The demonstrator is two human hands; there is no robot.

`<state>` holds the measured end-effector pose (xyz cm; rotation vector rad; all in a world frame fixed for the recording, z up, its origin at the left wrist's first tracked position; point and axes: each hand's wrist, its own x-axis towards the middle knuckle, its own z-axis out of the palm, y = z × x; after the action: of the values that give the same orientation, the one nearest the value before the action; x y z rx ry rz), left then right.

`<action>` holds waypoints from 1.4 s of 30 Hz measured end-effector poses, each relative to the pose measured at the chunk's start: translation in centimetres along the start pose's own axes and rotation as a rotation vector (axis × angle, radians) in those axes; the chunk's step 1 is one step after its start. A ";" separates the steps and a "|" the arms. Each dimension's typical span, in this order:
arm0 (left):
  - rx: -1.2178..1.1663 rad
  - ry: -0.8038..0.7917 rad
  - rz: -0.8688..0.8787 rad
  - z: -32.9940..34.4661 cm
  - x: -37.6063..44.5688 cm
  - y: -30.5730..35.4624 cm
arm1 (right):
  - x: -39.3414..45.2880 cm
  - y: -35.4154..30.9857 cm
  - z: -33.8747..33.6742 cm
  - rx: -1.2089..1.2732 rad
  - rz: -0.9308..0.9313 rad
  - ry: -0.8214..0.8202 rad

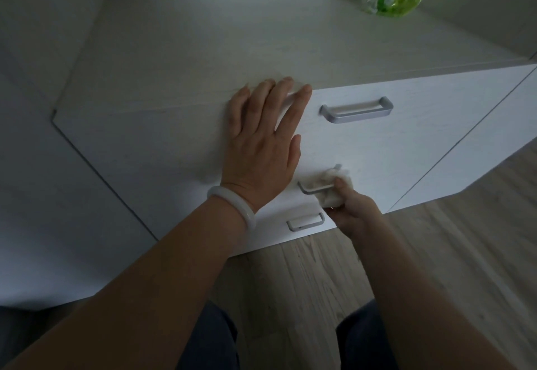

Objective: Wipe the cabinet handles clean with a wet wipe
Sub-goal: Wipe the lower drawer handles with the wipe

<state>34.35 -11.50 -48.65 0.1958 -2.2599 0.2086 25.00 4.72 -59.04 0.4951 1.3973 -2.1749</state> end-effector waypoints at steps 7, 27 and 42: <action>0.010 -0.002 0.005 0.0 0.0 -0.1 | -0.7 -0.5 0.2 0.115 0.090 -0.065; 0.028 0.021 0.021 0.2 -0.1 -0.3 | -2.1 0.9 1.0 0.207 0.122 -0.039; 0.030 0.033 0.001 0.3 0.0 0.1 | -2.1 -1.7 -0.3 -0.143 -0.209 0.113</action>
<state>34.09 -11.47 -48.83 0.2056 -2.2249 0.2452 25.65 5.99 -56.75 0.4417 1.7204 -2.2161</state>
